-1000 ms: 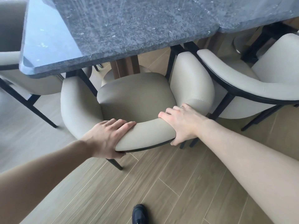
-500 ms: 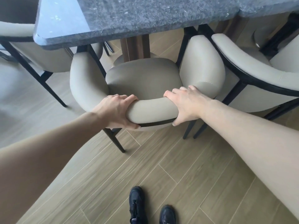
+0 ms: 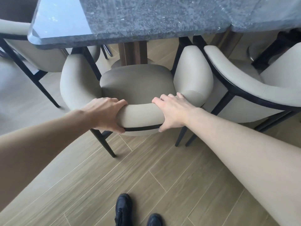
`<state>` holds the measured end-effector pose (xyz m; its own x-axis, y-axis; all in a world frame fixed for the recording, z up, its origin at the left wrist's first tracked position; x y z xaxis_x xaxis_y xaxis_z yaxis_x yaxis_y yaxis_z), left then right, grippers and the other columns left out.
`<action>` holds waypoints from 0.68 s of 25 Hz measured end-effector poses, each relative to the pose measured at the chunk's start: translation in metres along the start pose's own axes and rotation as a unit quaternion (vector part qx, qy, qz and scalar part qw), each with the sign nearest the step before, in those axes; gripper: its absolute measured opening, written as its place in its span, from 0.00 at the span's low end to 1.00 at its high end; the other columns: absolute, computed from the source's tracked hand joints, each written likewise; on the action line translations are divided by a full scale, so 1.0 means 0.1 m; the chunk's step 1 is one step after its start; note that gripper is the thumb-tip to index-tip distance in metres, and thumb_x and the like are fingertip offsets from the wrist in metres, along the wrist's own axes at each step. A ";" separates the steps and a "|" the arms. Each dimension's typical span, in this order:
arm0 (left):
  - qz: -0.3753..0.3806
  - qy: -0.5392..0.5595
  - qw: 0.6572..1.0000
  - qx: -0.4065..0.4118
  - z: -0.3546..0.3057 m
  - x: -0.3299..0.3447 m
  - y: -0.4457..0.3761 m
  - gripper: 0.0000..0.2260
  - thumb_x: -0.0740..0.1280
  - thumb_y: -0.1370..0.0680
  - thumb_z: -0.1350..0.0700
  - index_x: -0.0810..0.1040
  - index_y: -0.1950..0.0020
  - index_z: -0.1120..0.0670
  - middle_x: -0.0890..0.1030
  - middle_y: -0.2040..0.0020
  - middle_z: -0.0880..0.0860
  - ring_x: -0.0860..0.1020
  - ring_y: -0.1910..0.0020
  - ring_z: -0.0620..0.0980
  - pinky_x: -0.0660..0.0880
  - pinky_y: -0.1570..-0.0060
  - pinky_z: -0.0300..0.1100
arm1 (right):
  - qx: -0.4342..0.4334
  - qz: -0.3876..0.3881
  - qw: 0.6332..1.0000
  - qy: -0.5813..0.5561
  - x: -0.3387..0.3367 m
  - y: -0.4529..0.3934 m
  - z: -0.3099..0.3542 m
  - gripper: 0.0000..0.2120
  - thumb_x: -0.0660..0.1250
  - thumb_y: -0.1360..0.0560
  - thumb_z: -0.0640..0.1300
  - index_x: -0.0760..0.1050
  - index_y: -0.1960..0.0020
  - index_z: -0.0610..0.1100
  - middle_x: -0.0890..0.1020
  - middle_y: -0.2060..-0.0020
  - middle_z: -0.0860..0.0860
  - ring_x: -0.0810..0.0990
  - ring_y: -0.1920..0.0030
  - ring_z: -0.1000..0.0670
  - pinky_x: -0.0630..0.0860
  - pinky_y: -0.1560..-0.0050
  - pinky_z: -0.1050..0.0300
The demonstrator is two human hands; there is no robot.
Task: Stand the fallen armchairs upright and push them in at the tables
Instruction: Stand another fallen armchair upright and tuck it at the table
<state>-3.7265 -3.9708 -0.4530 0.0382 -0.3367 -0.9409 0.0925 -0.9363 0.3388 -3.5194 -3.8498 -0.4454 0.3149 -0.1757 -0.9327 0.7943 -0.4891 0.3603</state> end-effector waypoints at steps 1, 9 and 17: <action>-0.041 -0.004 0.999 0.010 -0.04 0.06 0.07 0.45 0.69 0.40 0.28 0.65 0.26 0.43 0.76 0.32 0.48 0.77 0.37 0.54 0.73 0.34 0.53 | -0.006 -0.040 0.999 -0.016 0.08 0.07 -0.06 0.44 0.72 0.37 0.69 0.63 0.28 0.50 0.70 0.33 0.48 0.69 0.31 0.44 0.57 0.27 0.34; -0.270 0.018 0.962 0.017 -0.70 0.31 -0.06 0.47 0.70 0.35 0.27 0.69 0.22 0.49 0.66 0.21 0.56 0.69 0.25 0.64 0.63 0.29 0.68 | 0.173 -0.357 0.904 -0.160 0.56 0.16 -0.22 0.27 0.54 0.23 0.60 0.79 0.36 0.46 0.77 0.31 0.49 0.69 0.27 0.41 0.52 0.27 0.28; -0.285 0.013 0.958 0.041 -0.62 0.24 -0.15 0.39 0.73 0.35 0.29 0.77 0.30 0.49 0.83 0.40 0.49 0.83 0.48 0.57 0.77 0.45 0.53 | 0.175 -0.372 0.899 -0.151 0.53 0.06 -0.29 0.25 0.53 0.24 0.60 0.82 0.42 0.47 0.82 0.40 0.51 0.72 0.31 0.43 0.53 0.28 0.31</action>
<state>-3.6655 -3.9592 -0.4805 0.0301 0.2332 -0.9720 0.0285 -0.9722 -0.2324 -3.4828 -3.8369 -0.4922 -0.4340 0.1135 -0.8937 0.4981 -0.7964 -0.3430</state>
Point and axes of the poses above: each hand's wrist, its own y-axis away from the middle knuckle, its own x-axis out of the palm, z = x × y, the point moved 2 cm from there along -y, towards the middle knuckle
